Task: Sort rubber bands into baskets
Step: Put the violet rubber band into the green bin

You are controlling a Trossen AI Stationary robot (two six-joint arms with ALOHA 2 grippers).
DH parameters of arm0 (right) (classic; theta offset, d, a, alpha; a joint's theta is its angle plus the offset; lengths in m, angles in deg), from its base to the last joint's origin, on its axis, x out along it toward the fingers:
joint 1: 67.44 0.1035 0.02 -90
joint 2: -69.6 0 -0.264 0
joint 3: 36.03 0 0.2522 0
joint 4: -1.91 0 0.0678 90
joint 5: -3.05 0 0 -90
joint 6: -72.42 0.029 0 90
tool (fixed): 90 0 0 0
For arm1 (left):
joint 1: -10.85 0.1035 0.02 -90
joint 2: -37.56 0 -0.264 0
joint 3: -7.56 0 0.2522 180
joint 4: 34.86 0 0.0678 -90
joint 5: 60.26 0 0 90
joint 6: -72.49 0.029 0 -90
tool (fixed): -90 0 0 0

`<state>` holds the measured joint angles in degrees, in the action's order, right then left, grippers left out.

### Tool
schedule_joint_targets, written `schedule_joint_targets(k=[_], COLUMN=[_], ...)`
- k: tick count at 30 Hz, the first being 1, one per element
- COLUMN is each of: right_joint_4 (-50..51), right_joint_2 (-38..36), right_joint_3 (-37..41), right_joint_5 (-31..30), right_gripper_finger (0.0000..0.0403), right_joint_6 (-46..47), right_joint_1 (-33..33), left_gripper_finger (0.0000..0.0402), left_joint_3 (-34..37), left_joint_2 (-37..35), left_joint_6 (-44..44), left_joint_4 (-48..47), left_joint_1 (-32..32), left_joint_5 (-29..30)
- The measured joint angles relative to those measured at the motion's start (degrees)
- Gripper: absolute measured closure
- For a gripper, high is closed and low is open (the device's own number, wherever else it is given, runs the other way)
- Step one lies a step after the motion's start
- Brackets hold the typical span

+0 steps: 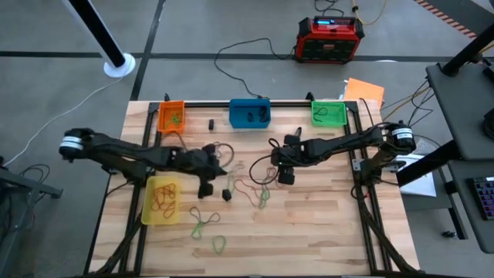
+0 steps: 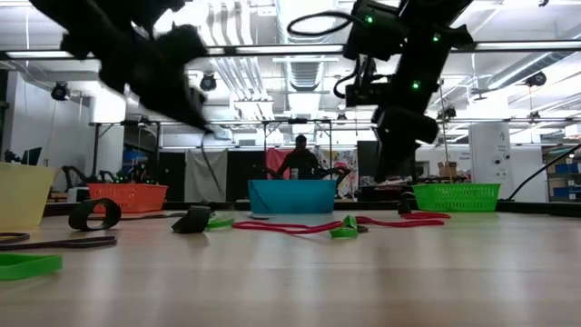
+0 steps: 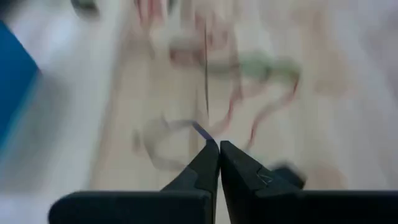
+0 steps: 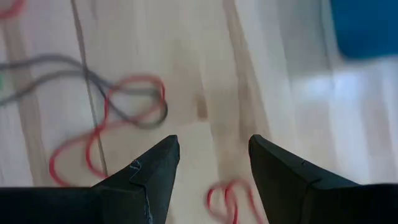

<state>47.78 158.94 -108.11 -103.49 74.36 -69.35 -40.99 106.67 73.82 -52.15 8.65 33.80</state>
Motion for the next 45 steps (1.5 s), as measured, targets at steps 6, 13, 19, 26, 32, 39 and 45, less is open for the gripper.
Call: schedule_joint_targets(k=[6, 13, 19, 26, 32, 39, 45], right_joint_4=[-9.60, -22.64, -26.60, -23.43, -27.06, -37.52, -40.71], right_joint_2=[-0.02, -0.04, -0.28, -1.87, -1.24, 5.92, 10.27], right_joint_3=[0.00, 0.00, -0.07, -0.04, -0.04, -0.29, -2.24], right_joint_5=[0.06, 1.40, 3.48, 8.99, 27.99, 30.21, 30.04], right_gripper_finger=[0.0213, 0.0213, 0.0213, 0.0213, 0.0213, 0.0213, 0.0213], right_joint_6=[-6.77, -14.40, -19.35, -19.53, -18.45, -19.04, -17.69], right_joint_1=[-0.69, -4.37, -9.08, -15.55, -18.32, -11.94, -8.81], left_gripper_finger=[0.0401, 0.0402, 0.0402, 0.0402, 0.0401, 0.0401, 0.0401], left_joint_3=[-3.63, -10.16, -14.86, -16.85, -16.04, -16.04, -16.02], left_joint_2=[-10.45, -15.56, -14.52, -11.87, -10.31, -11.04, -11.92], left_joint_6=[3.94, 9.28, 12.10, 13.62, 14.22, 13.67, 12.37], left_joint_4=[-2.53, -8.80, -17.88, -27.39, -29.89, -29.81, -31.19], left_joint_1=[1.36, 3.89, 7.75, 9.52, 10.17, 10.21, 10.19], left_joint_5=[1.98, 7.62, 8.53, 4.55, -1.82, -1.08, -1.06])
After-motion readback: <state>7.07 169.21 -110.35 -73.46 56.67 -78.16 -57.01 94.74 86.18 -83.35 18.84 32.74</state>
